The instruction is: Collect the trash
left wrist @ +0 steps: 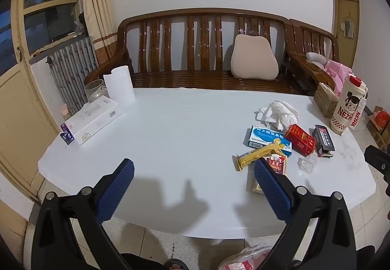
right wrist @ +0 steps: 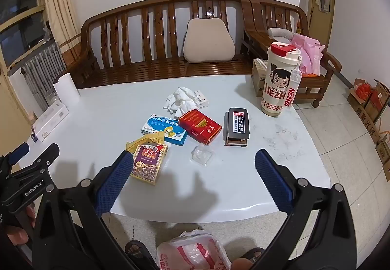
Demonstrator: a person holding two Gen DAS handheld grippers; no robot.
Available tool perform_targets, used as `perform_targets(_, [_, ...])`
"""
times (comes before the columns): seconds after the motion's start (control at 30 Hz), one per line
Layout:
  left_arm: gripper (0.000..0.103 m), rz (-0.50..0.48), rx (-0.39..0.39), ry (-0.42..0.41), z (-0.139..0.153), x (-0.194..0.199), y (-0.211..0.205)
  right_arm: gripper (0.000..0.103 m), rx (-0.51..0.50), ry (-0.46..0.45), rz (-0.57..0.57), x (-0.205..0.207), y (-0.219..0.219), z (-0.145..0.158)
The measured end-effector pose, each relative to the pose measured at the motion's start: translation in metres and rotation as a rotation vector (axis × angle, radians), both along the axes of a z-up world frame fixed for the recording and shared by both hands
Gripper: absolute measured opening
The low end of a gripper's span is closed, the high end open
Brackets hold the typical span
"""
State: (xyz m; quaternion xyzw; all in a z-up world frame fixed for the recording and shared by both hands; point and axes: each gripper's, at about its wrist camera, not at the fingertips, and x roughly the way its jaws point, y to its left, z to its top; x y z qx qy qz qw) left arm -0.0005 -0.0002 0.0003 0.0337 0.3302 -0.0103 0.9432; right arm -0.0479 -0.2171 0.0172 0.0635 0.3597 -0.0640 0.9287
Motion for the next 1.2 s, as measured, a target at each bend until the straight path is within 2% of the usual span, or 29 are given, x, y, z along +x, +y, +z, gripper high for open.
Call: perform_targets(1.2, [0.096,-0.006,-0.006,0.003,0.000,0.000,-0.001,0.098,0.004,0.008,0.003,-0.001,-0.003,-0.003])
